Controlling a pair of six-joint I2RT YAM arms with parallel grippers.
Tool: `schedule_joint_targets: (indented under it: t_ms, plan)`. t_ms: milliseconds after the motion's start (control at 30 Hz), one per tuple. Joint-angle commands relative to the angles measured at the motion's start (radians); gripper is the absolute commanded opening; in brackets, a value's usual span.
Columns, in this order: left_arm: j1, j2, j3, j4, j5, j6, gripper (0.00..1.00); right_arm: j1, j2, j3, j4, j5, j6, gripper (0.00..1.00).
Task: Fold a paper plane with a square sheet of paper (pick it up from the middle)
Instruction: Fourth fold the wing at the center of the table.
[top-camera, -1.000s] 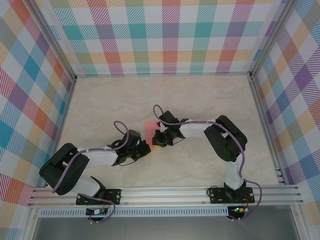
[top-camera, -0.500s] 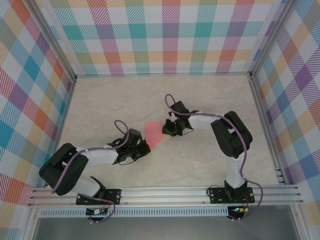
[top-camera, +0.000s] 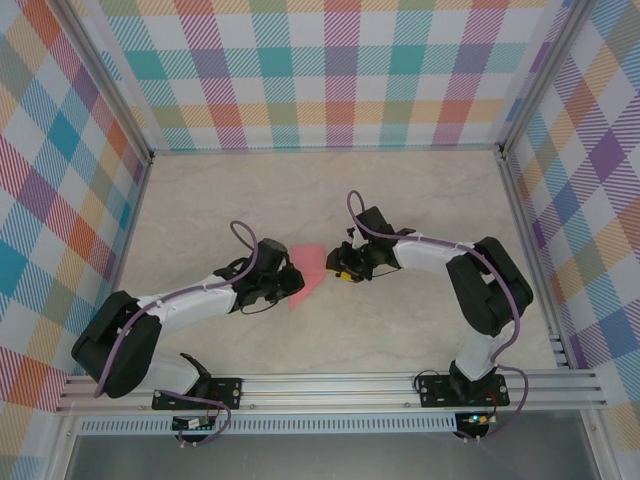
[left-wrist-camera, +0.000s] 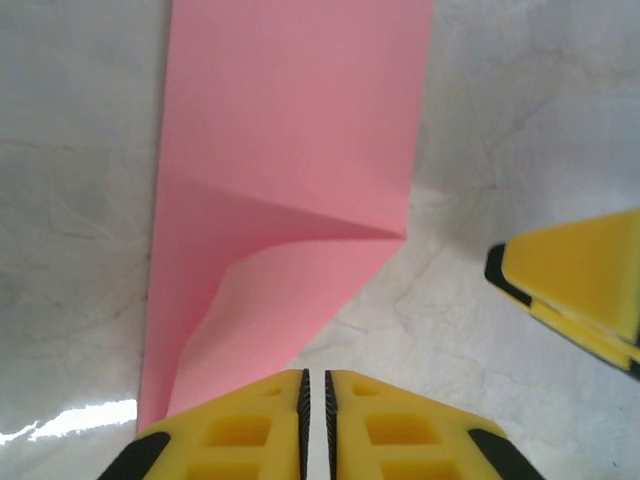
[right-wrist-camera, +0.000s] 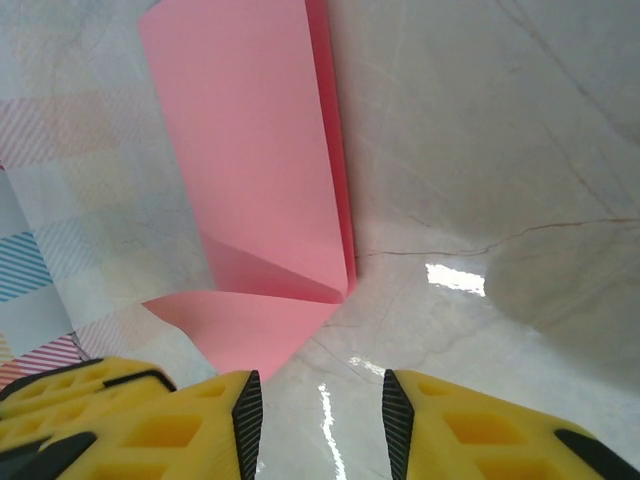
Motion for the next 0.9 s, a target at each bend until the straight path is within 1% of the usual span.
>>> schedule_joint_targets:
  t_ms: [0,267,433,767,867]
  plan:
    - [0.016,0.065,0.035,-0.071,-0.088,0.015,0.1,0.012,0.041,0.029,0.006,-0.044,0.034,0.39]
    - [0.021,0.148,0.063,-0.089,-0.136,0.005,0.06,0.03,0.115,0.094,-0.017,-0.055,0.035,0.39]
    - [0.023,0.164,0.054,-0.086,-0.131,0.002,0.05,0.043,0.15,0.124,-0.021,-0.063,0.032,0.35]
    - [0.027,0.171,0.052,-0.084,-0.12,0.003,0.05,0.054,0.189,0.149,-0.013,-0.087,0.037,0.34]
    - [0.027,0.169,0.05,-0.082,-0.116,0.003,0.05,0.057,0.198,0.153,-0.007,-0.097,0.042,0.31]
